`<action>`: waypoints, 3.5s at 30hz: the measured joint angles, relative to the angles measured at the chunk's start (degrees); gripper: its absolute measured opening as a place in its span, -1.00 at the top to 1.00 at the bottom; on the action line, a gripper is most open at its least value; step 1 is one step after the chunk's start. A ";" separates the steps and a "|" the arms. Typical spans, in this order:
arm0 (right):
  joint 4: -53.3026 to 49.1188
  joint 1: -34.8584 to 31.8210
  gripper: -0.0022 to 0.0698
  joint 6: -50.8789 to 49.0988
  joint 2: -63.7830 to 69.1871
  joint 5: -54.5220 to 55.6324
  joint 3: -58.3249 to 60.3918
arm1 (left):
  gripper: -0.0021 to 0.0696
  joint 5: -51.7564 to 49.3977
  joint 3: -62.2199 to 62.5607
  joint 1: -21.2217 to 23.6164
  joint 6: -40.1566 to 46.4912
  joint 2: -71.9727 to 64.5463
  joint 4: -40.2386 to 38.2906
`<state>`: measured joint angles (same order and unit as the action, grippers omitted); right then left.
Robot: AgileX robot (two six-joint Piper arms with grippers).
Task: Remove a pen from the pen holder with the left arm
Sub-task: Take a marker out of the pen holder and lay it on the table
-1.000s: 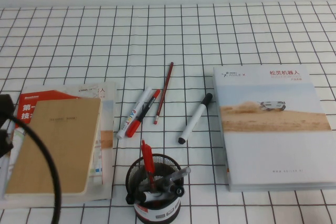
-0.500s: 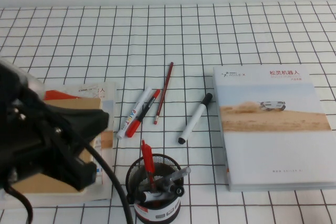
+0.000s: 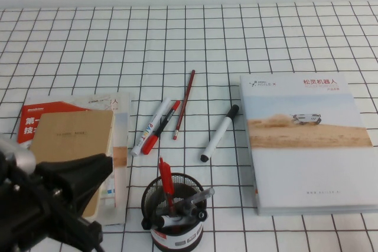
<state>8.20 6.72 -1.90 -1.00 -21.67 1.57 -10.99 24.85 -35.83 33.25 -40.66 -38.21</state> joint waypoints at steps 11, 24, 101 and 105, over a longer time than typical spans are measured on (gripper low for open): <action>0.00 0.00 0.98 0.00 0.00 0.00 0.00 | 0.94 -1.14 -6.18 -0.39 4.28 6.60 -5.93; 0.00 0.00 0.98 0.00 0.00 0.00 0.00 | 0.94 10.33 -6.18 -0.64 -29.77 6.80 21.63; 0.00 0.00 0.98 0.00 0.00 0.00 0.00 | -0.49 61.60 -24.67 -0.64 -52.03 -21.38 65.33; 0.00 0.00 0.98 0.00 0.00 0.00 0.00 | -0.49 66.70 -24.67 -0.64 -50.62 -26.36 63.84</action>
<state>8.20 6.72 -1.90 -1.00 -21.67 1.57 55.72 0.18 -36.47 -17.37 -67.01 25.63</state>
